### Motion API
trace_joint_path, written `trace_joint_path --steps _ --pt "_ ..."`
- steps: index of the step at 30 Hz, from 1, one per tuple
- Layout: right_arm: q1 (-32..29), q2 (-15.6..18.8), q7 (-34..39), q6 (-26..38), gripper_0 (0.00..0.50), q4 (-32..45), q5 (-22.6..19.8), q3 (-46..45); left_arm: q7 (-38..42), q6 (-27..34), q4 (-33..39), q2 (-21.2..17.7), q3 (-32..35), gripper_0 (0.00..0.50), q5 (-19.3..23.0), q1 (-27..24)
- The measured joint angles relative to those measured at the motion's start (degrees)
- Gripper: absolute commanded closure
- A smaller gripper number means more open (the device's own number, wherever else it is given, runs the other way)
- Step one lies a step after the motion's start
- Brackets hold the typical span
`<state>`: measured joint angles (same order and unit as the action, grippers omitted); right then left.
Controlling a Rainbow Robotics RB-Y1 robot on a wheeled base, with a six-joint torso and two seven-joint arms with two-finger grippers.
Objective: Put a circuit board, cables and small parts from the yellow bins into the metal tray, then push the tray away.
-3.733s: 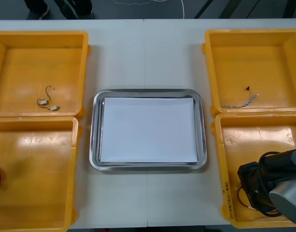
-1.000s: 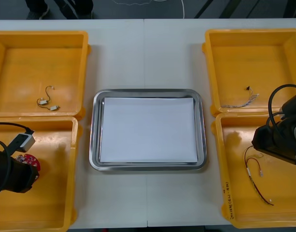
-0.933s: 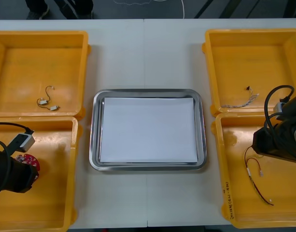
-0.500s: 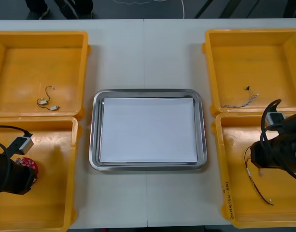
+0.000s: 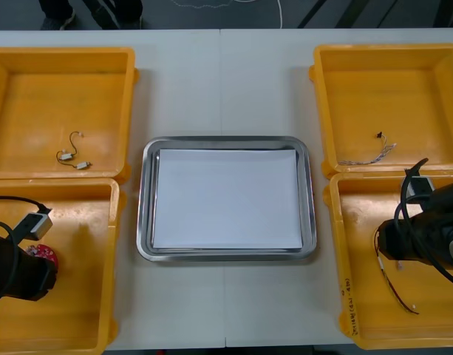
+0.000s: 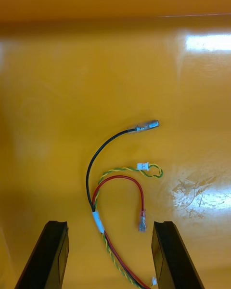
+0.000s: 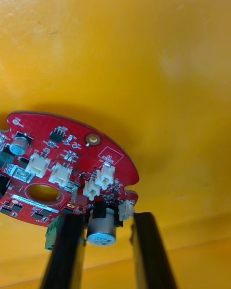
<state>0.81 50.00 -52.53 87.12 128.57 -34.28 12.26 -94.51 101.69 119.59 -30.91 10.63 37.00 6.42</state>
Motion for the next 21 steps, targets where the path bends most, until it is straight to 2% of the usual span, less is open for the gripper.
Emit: trace_joint_path --steps 2,4,10,14,18,21 --pt "-0.48 0.00 -0.03 -0.49 0.000 -0.12 0.85 0.39 0.00 -0.05 0.00 0.00 0.00 0.026 0.00 0.00" --pt "-1.06 -0.01 -0.13 -0.75 0.000 -0.13 1.39 0.67 0.00 -0.09 0.00 0.00 0.00 0.002 0.02 -0.01" --pt "-2.74 -0.08 -0.47 -2.12 0.000 -0.17 1.65 0.89 0.00 -0.05 0.80 0.01 1.16 0.000 0.91 -0.23" --pt "-3.64 -0.94 -0.88 -4.27 0.000 -1.20 2.17 0.90 -0.01 0.64 2.59 0.03 4.65 0.000 3.88 -0.24" --pt "-3.80 -2.48 -5.14 -5.50 0.000 -3.31 3.27 0.94 -0.10 1.29 3.07 0.04 8.88 0.000 7.02 -0.24" --pt "-3.80 -3.28 -5.70 -5.74 0.000 -4.10 3.73 0.99 -0.88 1.43 3.08 0.03 11.35 0.000 8.93 -0.24"
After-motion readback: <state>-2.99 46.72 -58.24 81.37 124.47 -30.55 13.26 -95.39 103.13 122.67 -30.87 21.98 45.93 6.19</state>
